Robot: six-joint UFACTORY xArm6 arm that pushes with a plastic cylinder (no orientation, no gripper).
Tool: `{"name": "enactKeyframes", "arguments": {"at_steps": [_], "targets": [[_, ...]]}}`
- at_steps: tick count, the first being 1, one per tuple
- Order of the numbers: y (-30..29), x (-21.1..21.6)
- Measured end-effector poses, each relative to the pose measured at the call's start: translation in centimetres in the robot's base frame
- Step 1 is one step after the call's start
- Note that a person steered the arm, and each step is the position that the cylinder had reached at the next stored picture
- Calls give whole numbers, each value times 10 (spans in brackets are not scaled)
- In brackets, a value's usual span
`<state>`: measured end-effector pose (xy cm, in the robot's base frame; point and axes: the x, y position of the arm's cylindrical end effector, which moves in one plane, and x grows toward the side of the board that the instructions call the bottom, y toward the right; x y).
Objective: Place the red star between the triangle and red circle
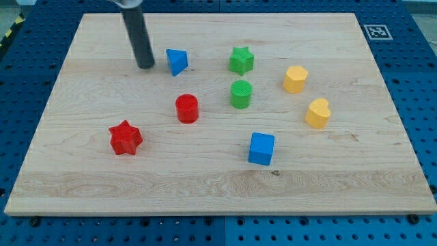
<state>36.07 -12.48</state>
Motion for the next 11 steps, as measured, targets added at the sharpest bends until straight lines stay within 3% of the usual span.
{"name": "enactKeyframes", "arguments": {"at_steps": [2,5,7,8,9,10,11], "targets": [[52,62],[76,99],[-44,78],[-107,91],[-109,157],[-50,214],[-37,211]]}}
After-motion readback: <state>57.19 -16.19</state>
